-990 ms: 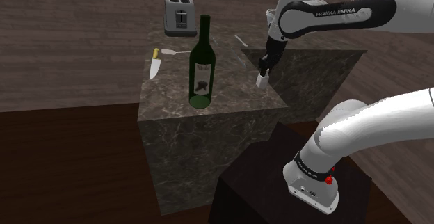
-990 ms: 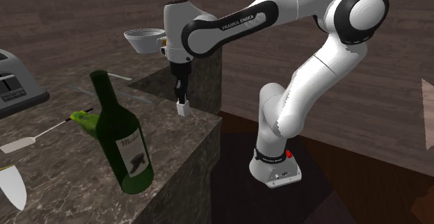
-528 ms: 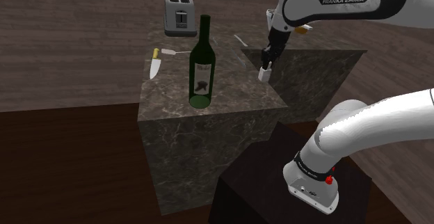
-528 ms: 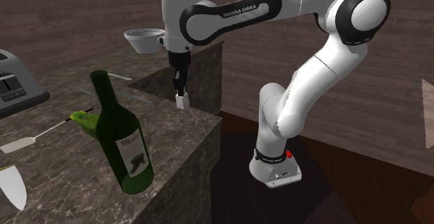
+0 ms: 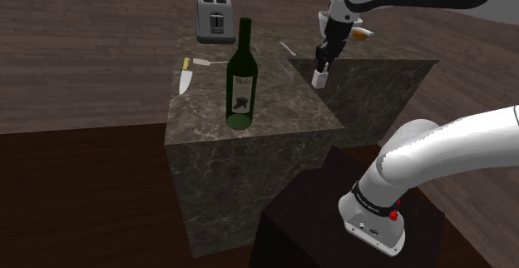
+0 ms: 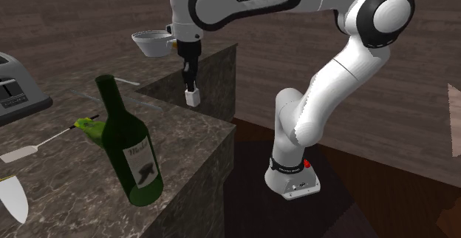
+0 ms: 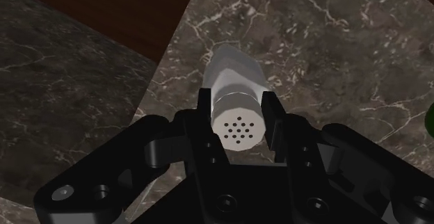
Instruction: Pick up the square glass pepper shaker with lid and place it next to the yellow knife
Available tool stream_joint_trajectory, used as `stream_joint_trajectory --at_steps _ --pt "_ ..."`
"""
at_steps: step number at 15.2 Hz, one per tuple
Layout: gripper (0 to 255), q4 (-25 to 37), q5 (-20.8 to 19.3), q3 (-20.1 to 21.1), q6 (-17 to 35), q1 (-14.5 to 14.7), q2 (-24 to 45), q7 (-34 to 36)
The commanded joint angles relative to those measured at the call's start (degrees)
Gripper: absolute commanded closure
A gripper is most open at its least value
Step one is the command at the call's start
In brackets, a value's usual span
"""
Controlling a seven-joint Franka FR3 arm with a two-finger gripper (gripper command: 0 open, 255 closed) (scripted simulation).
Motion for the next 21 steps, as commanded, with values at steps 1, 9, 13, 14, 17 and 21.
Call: stream_joint_trajectory --at_steps 1,9,13,14,17,21 --pt "255 1.6 0.11 0.11 -1.57 0.04 0.04 -0.13" --pt "255 8.51 0.6 0.55 -7.41 0.27 1.13 -0.52" --pt "255 12.21 0.82 0.74 -10.28 0.38 1.94 -0.72" --pt "255 13.15 0.87 0.78 -11.0 0.4 2.17 -0.78" --pt "255 15.07 1.64 1.49 -9.37 1.07 5.84 0.41" --pt "255 19.29 2.95 2.78 -6.3 2.26 13.33 2.6"
